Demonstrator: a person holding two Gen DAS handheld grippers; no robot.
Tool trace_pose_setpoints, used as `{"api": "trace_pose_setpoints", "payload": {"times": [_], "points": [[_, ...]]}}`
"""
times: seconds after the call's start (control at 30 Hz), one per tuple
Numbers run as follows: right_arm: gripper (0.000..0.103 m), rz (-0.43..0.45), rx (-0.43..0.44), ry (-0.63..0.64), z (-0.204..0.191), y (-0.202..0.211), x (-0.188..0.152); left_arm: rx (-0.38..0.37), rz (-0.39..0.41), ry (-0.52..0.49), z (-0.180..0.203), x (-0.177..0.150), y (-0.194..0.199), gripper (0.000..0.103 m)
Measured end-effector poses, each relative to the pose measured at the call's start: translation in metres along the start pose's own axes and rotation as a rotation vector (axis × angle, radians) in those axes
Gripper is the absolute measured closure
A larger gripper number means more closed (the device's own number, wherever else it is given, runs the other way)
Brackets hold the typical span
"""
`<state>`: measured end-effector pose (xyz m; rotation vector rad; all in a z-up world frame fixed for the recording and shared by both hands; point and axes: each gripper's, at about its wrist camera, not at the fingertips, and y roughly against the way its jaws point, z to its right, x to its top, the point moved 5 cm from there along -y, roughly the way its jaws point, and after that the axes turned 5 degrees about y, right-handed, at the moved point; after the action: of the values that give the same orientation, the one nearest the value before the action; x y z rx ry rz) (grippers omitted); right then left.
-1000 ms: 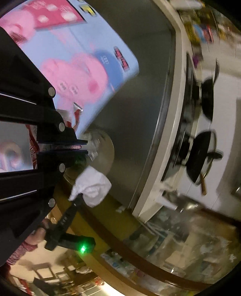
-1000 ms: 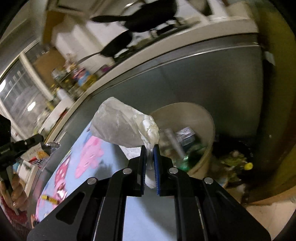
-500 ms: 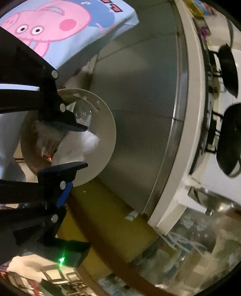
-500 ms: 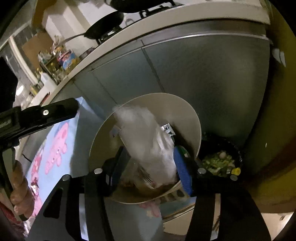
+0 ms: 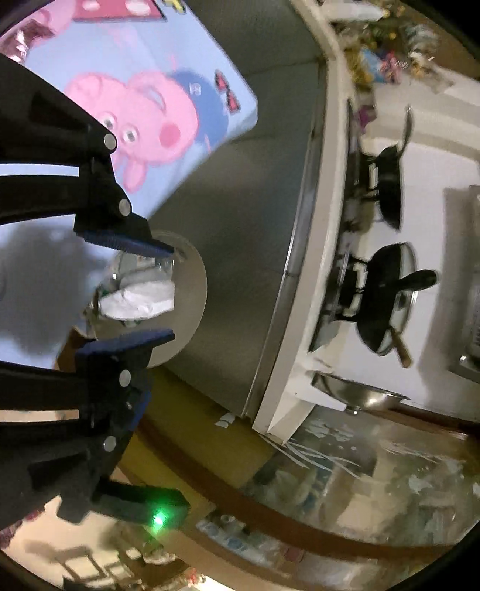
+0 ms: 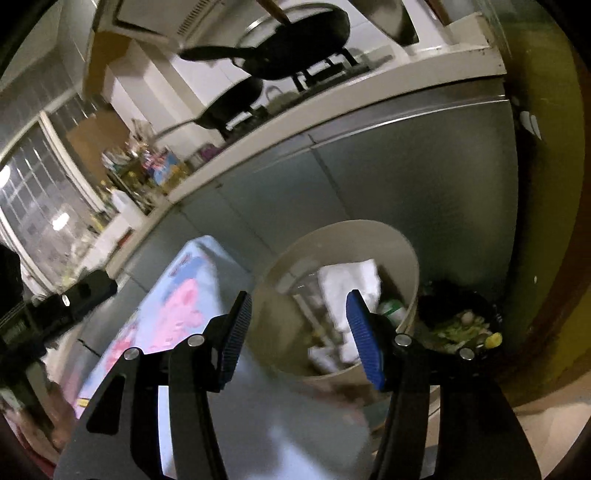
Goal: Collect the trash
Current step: 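Open left tool over the bin while right tool releases the tissue into it, then move both open tools back over the table toward the remaining items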
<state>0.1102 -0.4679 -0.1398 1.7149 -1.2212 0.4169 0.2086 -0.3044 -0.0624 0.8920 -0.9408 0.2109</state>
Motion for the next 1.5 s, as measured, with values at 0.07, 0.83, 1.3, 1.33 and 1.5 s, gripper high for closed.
{"api": "trace_pose_setpoints", "payload": {"times": [0.07,0.83,1.3,1.33,1.5], "points": [[0.050,0.005,0.029,-0.010,-0.013,0.012,-0.009,0.032,0.040,-0.012,-0.005,-0.008,0.021,0.061],[0.050,-0.001,0.100,0.096,-0.125,0.092,-0.087,0.278,0.152,0.057,-0.067,-0.081,0.150,0.056],[0.050,-0.074,0.160,0.176,-0.181,0.079,-0.115,0.427,0.152,0.103,-0.103,-0.105,0.177,0.049],[0.050,-0.077,0.161,0.181,-0.184,0.078,-0.117,0.433,0.152,0.106,-0.105,-0.106,0.178,0.045],[0.050,-0.088,0.161,0.189,-0.192,0.075,-0.122,0.458,0.158,0.119,-0.114,-0.111,0.183,0.039]]}}
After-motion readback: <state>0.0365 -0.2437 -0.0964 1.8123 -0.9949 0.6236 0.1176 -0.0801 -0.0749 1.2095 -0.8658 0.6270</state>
